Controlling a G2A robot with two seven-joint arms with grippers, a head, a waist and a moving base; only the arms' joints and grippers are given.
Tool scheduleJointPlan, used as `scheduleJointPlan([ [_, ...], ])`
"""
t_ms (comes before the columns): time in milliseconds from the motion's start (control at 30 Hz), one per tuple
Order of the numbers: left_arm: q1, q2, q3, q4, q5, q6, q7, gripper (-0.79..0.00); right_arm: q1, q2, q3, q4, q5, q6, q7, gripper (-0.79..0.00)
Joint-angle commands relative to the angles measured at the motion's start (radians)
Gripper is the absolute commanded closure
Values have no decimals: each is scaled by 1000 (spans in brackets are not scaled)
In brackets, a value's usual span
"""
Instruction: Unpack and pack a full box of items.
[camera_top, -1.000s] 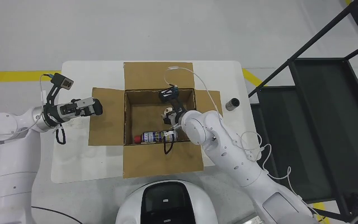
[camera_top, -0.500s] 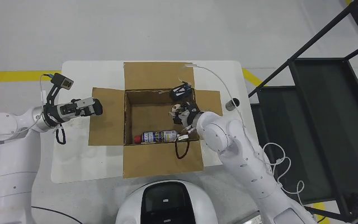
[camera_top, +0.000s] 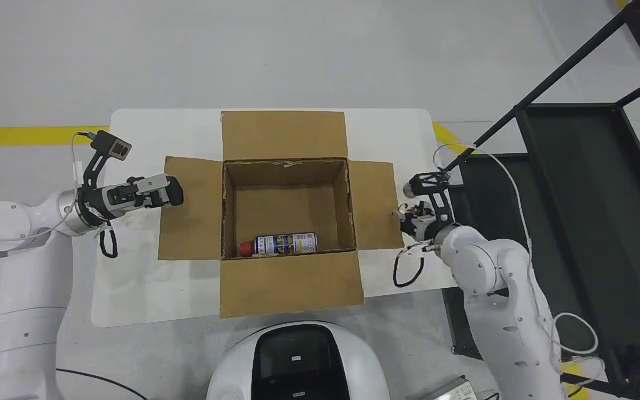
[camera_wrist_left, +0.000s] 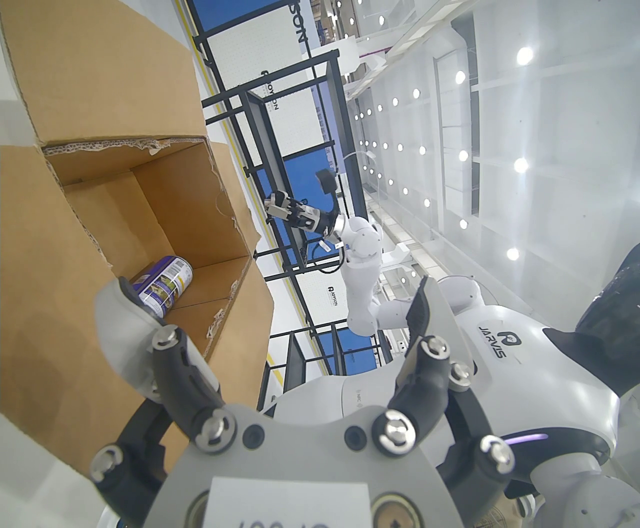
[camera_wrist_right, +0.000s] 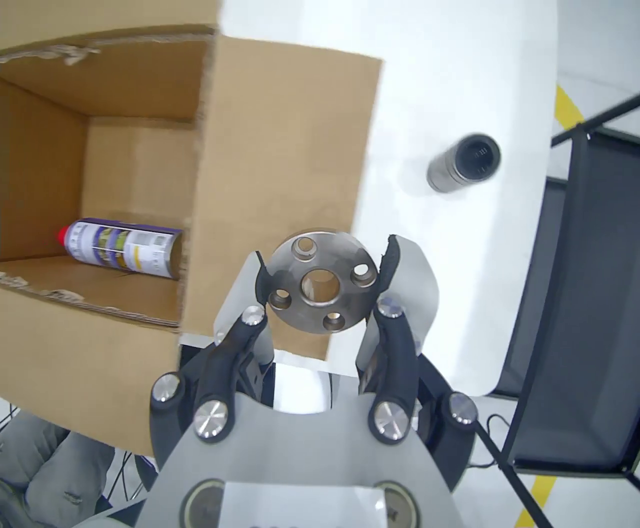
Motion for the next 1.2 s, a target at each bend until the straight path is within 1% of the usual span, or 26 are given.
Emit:
scheduleJointPlan([
  [0, 0, 0, 0, 0, 0, 0, 0, -785, -21, 2, 24, 35, -12, 8, -19, 0],
  [133, 0, 0, 0, 0, 0, 0, 0, -785, -8, 4, 22, 138, -29, 24, -40, 0],
  [367, 0, 0, 0, 0, 0, 0, 0, -785, 98, 0, -34, 356, -30, 39, -112, 0],
  [533, 0, 0, 0, 0, 0, 0, 0, -785, 168, -3, -65, 482, -22, 36, -155, 0],
  [667, 0, 0, 0, 0, 0, 0, 0, -785, 220, -6, -85, 580, -22, 52, -195, 0],
  [800, 0, 0, 0, 0, 0, 0, 0, -785, 262, -8, -95, 660, -15, 54, -231, 0],
  [1067, 0, 0, 0, 0, 0, 0, 0, -785, 322, -7, -106, 760, -8, 54, -250, 0],
  [1100, 0, 0, 0, 0, 0, 0, 0, -785, 327, -7, -107, 768, -8, 53, -250, -12],
  [1167, 0, 0, 0, 0, 0, 0, 0, -785, 338, -7, -111, 782, -9, 54, -249, -305],
])
